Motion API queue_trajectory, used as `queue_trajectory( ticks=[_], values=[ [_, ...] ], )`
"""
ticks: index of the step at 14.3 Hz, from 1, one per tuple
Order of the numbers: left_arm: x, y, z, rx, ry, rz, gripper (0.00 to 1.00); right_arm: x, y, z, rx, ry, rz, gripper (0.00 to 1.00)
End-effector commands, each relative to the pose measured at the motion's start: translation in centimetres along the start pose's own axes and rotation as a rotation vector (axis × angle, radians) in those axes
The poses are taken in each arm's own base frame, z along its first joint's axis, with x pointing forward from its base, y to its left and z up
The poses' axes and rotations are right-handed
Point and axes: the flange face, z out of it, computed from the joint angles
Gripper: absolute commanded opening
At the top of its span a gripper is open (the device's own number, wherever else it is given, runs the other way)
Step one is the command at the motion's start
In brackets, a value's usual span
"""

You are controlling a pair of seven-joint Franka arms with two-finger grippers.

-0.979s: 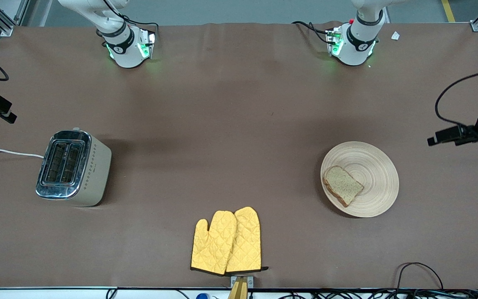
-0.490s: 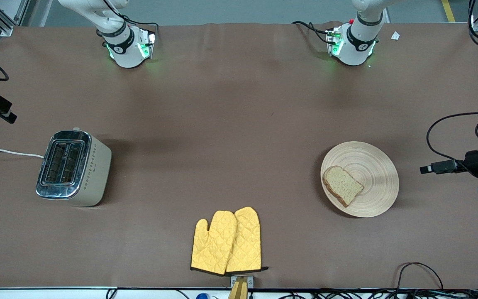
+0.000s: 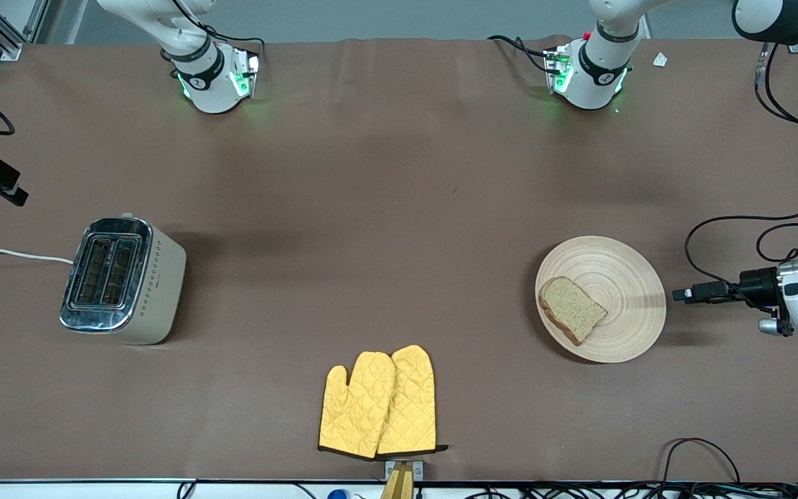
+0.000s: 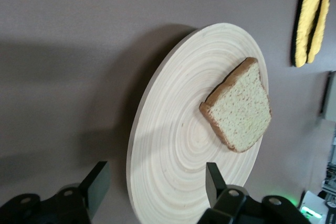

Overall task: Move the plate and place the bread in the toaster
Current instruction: 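Grasp the wooden plate rim with the left gripper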

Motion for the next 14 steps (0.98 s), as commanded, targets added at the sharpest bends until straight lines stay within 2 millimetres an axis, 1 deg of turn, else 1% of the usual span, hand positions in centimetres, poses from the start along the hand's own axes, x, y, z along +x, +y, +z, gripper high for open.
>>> queue_trajectory(
  ticks=[1, 3, 5, 8, 10, 11, 14],
  values=[
    [0.4, -1.4, 1.4, -0.062, 0.018, 0.016, 0.73, -0.2, 0.0, 0.0, 0.001, -0.002, 0.009, 1.00],
    [0.2, -2.2, 2.5, -0.082, 0.016, 0.014, 0.69, -0.2, 0.1, 0.0, 0.001, -0.002, 0.010, 1.00],
    [0.0, -2.9, 2.5, -0.085, 0.017, 0.008, 0.64, -0.2, 0.0, 0.0, 0.001, -0.002, 0.009, 1.00],
    [-0.2, -3.4, 3.2, -0.091, 0.009, 0.022, 0.52, -0.2, 0.0, 0.0, 0.001, -0.002, 0.009, 1.00],
    [-0.3, -3.9, 3.4, -0.095, 0.008, 0.021, 0.40, -0.2, 0.0, 0.0, 0.001, -0.002, 0.009, 1.00],
    [-0.5, -4.2, 3.6, -0.098, 0.006, 0.035, 0.36, -0.1, 0.1, 0.1, 0.001, -0.004, 0.010, 1.00],
    [-0.6, -4.7, 3.5, -0.105, 0.011, 0.035, 0.33, -0.2, 0.0, 0.0, 0.001, -0.002, 0.009, 1.00]
  ],
)
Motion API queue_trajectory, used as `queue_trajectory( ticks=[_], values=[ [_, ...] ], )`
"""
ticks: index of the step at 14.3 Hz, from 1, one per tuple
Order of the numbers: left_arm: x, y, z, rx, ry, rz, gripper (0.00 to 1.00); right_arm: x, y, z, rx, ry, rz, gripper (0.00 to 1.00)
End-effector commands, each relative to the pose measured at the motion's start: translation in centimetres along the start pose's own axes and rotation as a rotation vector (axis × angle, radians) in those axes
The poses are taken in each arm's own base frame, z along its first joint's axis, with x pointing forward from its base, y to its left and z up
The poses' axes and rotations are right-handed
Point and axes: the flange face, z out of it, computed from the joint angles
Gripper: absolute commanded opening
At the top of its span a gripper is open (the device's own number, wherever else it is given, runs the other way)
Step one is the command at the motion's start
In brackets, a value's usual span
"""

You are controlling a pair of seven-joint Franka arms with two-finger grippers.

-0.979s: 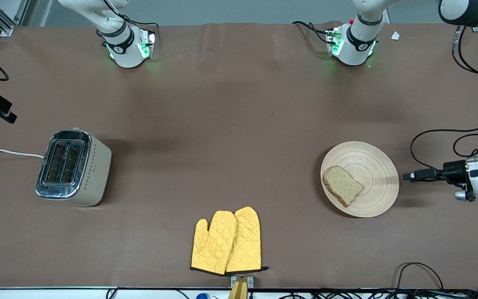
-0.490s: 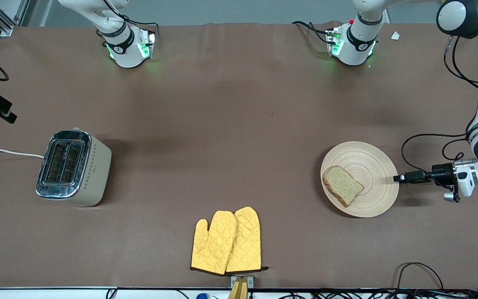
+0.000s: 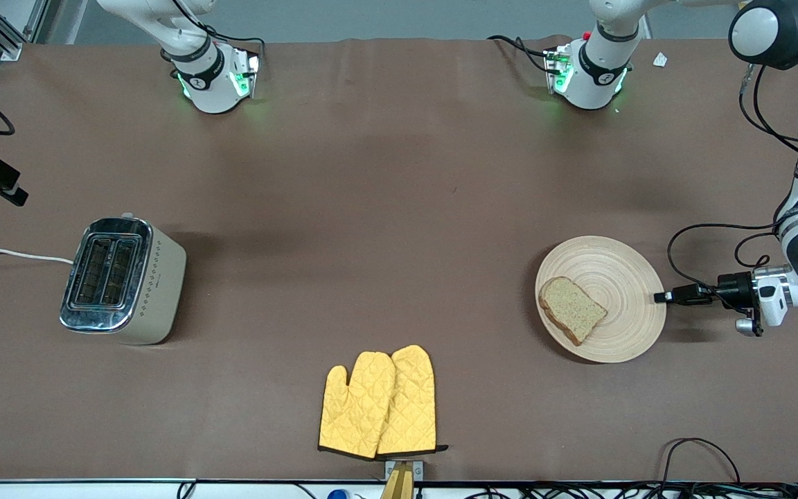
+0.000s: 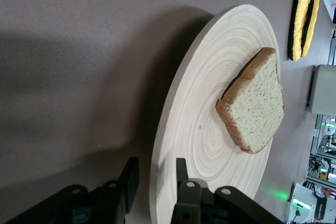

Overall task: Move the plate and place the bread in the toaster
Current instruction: 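Grasp the wooden plate rim with the left gripper, then slide the plate with the left gripper toward the table middle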

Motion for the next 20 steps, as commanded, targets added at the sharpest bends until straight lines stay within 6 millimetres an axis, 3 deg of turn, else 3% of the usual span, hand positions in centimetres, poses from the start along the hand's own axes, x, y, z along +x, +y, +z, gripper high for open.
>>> queue_trajectory(
  ticks=[1, 6, 9, 13, 16, 20],
  values=[
    [0.1, -0.6, -0.6, -0.035, 0.031, 0.009, 0.31, -0.2, 0.1, 0.0, 0.001, -0.002, 0.010, 1.00],
    [0.0, -0.6, -0.7, -0.050, 0.031, 0.004, 0.13, -0.2, 0.0, 0.0, 0.001, -0.002, 0.009, 1.00],
    [0.0, -0.5, -0.5, -0.061, 0.035, 0.004, 0.11, -0.1, 0.0, 0.1, 0.001, -0.002, 0.009, 1.00],
    [0.3, 0.7, -0.2, -0.086, 0.018, 0.019, 0.01, 0.0, 0.3, 0.1, 0.001, 0.005, 0.013, 1.00],
    [1.2, 3.5, 1.2, -0.130, 0.000, 0.094, 0.00, 0.0, 0.4, 0.0, 0.000, 0.008, 0.015, 1.00],
    [3.3, 9.9, 2.4, -0.175, -0.005, 0.197, 0.00, 0.1, 0.3, -0.1, 0.002, 0.016, 0.013, 1.00]
  ],
)
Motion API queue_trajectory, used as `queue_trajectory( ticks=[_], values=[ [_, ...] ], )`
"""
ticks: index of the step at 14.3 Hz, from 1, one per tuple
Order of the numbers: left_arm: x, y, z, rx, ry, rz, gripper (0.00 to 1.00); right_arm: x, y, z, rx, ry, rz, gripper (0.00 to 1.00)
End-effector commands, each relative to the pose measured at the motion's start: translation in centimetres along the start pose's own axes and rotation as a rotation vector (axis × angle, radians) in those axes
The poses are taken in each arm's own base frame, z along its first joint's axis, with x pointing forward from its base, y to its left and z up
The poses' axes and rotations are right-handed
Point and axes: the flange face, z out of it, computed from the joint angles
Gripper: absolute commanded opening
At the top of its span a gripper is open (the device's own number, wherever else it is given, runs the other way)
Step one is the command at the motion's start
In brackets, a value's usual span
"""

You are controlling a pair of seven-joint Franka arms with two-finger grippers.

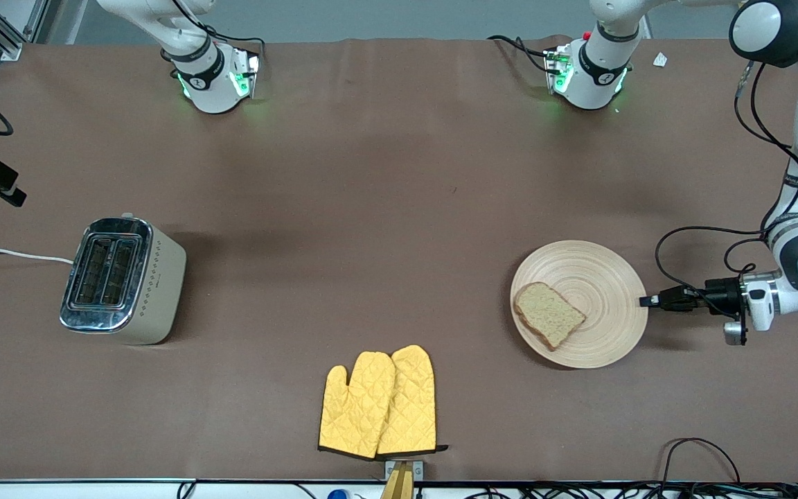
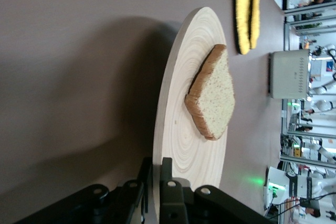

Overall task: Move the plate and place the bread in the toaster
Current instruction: 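Slide the plate with the left gripper toward the table middle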

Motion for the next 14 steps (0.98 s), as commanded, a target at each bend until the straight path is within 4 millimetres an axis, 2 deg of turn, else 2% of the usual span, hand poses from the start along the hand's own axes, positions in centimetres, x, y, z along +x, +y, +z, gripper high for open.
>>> queue_trajectory(
  ticks=[1, 5, 6, 8, 10, 14],
  values=[
    [2.0, 5.1, 0.8, -0.056, -0.003, 0.053, 0.00, 0.0, 0.1, -0.1, 0.002, 0.013, 0.010, 1.00],
    [3.9, 10.2, 5.3, -0.152, -0.006, 0.032, 0.00, 0.0, 0.0, -0.1, 0.003, 0.014, 0.007, 1.00],
    [3.9, 11.3, 7.1, -0.164, -0.014, 0.016, 0.00, 0.0, 0.1, -0.1, 0.003, 0.014, 0.009, 1.00],
    [4.5, 14.7, 8.9, -0.138, 0.009, -0.017, 0.00, 0.1, 0.1, -0.2, 0.003, 0.022, 0.009, 1.00],
    [4.8, 18.0, 11.6, -0.133, 0.022, -0.060, 0.00, 0.1, 0.1, -0.2, 0.003, 0.024, 0.009, 1.00],
    [3.4, 21.7, 17.7, -0.088, 0.088, -0.115, 0.00, 0.1, 0.4, -0.1, 0.002, 0.021, 0.010, 1.00]
  ],
)
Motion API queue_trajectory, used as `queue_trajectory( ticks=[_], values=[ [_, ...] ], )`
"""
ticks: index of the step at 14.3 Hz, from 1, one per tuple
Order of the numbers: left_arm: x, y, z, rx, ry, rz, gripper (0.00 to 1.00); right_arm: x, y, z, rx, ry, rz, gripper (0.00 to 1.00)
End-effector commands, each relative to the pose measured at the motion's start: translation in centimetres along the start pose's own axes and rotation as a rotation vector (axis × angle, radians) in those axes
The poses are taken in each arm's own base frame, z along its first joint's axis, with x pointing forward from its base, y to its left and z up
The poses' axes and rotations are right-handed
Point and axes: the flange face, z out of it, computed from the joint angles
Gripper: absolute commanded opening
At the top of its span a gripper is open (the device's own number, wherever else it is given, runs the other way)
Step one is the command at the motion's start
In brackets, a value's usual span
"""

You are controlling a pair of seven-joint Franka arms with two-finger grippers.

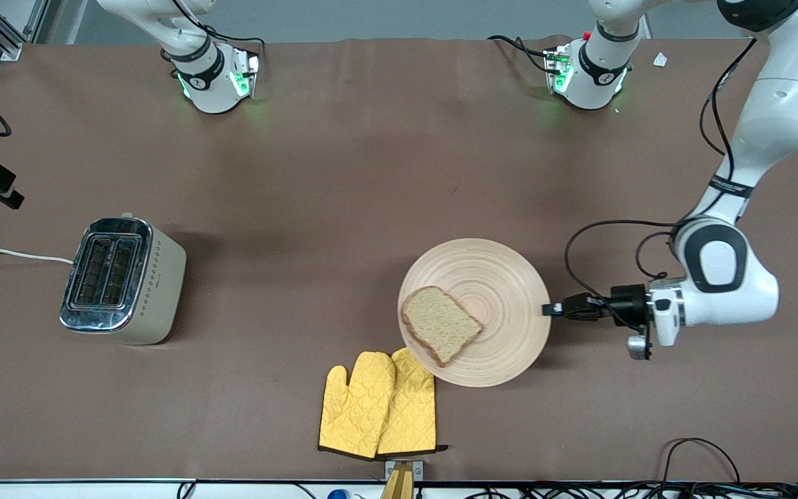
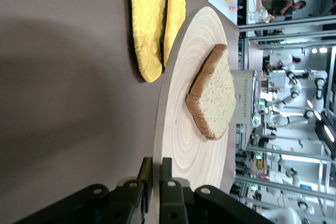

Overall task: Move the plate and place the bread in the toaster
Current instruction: 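Slide the plate with the left gripper toward the table middle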

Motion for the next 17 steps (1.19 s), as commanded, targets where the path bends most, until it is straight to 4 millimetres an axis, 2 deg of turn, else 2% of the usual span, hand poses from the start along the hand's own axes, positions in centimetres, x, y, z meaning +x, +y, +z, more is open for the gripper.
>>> queue_trajectory(
  ticks=[1, 5, 9, 11, 17],
  values=[
    [-2.5, 2.3, 3.4, 0.013, 0.068, -0.044, 0.00, -0.1, 0.3, 0.0, 0.002, 0.002, 0.010, 1.00],
    [-5.4, 3.2, 8.4, 0.027, 0.092, -0.092, 0.00, -0.1, 0.4, -0.1, 0.002, 0.005, 0.014, 1.00],
    [-8.2, 5.1, 15.0, 0.048, 0.100, -0.131, 0.00, -0.1, 0.5, -0.1, 0.001, 0.004, 0.016, 1.00],
    [-9.7, 5.3, 17.6, 0.071, 0.095, -0.140, 0.00, -0.1, 0.5, -0.2, 0.001, 0.007, 0.017, 1.00],
    [-11.8, 3.7, 21.2, 0.075, 0.040, -0.156, 0.00, -0.1, 0.5, -0.2, 0.004, 0.003, 0.018, 1.00]
  ],
)
